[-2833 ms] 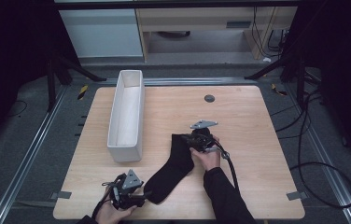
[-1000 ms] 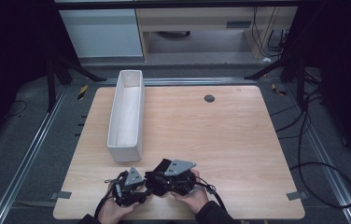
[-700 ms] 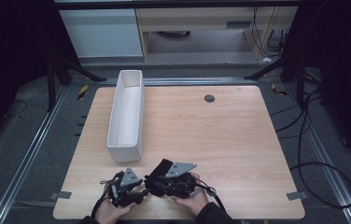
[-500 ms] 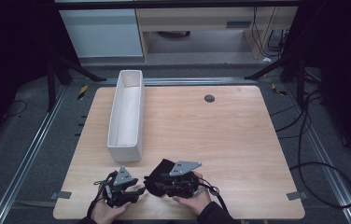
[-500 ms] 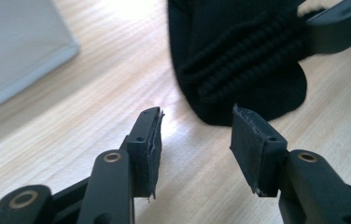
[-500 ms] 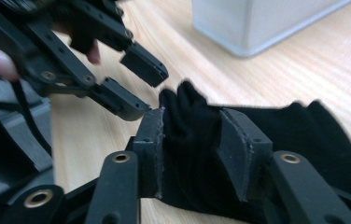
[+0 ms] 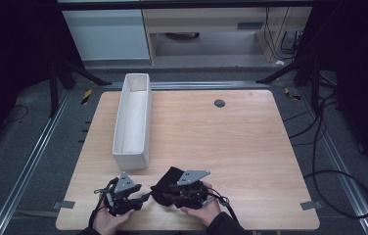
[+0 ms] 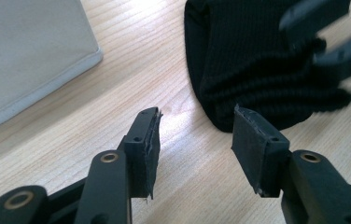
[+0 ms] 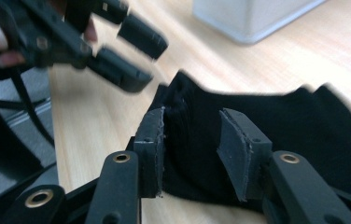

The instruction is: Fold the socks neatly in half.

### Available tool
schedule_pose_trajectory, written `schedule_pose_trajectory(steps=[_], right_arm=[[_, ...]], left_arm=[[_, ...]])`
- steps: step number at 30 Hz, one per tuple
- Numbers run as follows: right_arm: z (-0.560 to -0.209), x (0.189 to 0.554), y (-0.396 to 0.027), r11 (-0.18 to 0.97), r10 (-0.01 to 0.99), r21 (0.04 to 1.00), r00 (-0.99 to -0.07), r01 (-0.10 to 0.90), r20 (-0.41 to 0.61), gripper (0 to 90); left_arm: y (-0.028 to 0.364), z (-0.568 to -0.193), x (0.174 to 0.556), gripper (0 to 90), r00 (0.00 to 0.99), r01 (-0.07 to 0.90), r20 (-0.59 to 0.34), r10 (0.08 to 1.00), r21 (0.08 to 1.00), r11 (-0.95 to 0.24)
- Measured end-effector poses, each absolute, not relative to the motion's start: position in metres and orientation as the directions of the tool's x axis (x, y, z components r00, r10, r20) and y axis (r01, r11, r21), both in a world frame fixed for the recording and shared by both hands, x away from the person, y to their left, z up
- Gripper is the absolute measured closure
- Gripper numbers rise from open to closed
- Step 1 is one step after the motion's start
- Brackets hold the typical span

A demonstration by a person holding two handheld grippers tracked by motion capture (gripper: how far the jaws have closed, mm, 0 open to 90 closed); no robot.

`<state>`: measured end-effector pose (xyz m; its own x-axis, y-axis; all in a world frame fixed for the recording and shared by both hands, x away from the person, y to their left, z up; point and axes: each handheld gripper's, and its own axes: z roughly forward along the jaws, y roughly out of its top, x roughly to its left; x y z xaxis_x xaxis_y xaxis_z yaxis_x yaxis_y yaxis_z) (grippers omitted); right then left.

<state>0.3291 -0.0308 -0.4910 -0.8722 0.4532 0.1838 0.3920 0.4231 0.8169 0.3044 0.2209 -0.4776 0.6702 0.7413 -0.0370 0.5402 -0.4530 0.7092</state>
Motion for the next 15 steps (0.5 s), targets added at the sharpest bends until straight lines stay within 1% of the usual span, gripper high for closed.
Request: schedule_pose_trajectory(steps=[4, 7, 11, 12, 15], right_arm=[[-0.498, 0.324, -0.028, 0.460, 0.437, 0.792, -0.879, 0.402, 0.192, 59.6], [-0.498, 0.321, -0.029, 0.464, 0.430, 0.792, -0.883, 0.397, 0.191, 58.5], [-0.489, 0.321, -0.034, 0.432, 0.435, 0.813, -0.880, 0.390, 0.191, 58.4], [-0.481, 0.324, -0.039, 0.389, 0.443, 0.836, -0.874, 0.387, 0.199, 59.0], [-0.475, 0.328, -0.043, 0.343, 0.469, 0.856, -0.860, 0.388, 0.201, 61.7]], left_arm=[[0.220, -0.477, 0.305, 49.4, 0.663, 0.541, -0.037, 0.748, 0.714, -0.444], [0.217, -0.479, 0.306, 49.1, 0.668, 0.541, -0.031, 0.744, 0.706, -0.457], [0.214, -0.482, 0.309, 49.1, 0.671, 0.544, -0.027, 0.741, 0.697, -0.467], [0.213, -0.482, 0.309, 49.1, 0.671, 0.544, -0.027, 0.741, 0.697, -0.468], [0.212, -0.483, 0.310, 49.2, 0.672, 0.546, -0.026, 0.740, 0.693, -0.471]])
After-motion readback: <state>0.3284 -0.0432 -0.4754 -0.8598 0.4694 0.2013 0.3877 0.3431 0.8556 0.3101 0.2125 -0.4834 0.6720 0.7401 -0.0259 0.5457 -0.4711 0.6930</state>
